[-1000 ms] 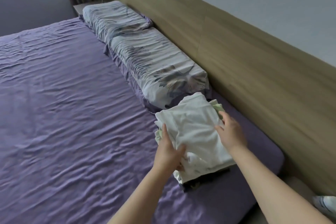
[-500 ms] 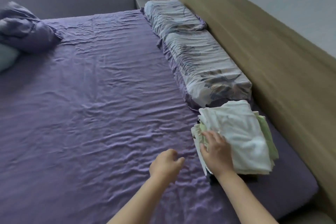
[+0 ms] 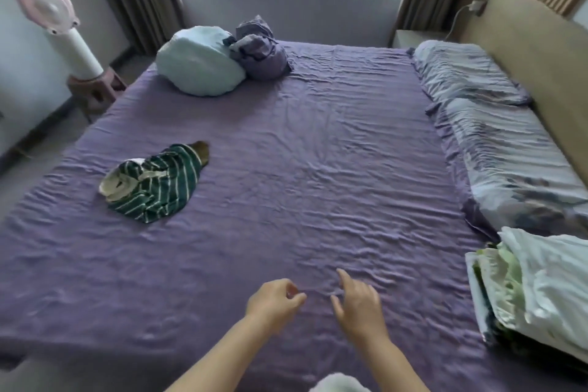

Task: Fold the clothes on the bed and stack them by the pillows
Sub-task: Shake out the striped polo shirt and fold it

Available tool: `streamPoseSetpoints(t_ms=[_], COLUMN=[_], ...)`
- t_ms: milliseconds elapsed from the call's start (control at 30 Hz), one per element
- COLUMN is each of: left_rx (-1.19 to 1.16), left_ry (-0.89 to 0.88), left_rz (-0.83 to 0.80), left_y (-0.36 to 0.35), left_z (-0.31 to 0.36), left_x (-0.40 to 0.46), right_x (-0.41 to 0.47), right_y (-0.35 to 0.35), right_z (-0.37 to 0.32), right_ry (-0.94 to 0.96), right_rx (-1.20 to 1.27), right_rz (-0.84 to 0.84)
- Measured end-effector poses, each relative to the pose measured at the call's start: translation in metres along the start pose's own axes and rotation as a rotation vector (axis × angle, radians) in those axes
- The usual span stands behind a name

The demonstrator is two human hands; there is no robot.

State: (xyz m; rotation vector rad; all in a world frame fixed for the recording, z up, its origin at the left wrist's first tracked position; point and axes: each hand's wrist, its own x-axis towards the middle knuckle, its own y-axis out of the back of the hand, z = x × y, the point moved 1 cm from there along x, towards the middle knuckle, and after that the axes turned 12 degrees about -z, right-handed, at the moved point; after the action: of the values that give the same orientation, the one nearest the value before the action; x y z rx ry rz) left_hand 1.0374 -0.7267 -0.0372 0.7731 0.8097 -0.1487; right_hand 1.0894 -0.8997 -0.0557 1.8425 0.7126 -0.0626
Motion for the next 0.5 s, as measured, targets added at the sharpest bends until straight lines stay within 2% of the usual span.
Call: streamPoseSetpoints(t_ms=[300,500], left_rx=[0.05,0.022], left_ry=[0.085,0.161], left_rz=[0.13,0.192], left_y=[0.083,0.125], left_z=[-0.217,-0.321], left_x=[-0.097,-0.144], right_x=[-0.012,-0.013], right_y=[-0.093,-0.138], right_z=[-0.212,-0.319], right_ry=[0.151,0.264], right_rx=[-0.195,-0.268], right_rz=[-0.142,-0.239])
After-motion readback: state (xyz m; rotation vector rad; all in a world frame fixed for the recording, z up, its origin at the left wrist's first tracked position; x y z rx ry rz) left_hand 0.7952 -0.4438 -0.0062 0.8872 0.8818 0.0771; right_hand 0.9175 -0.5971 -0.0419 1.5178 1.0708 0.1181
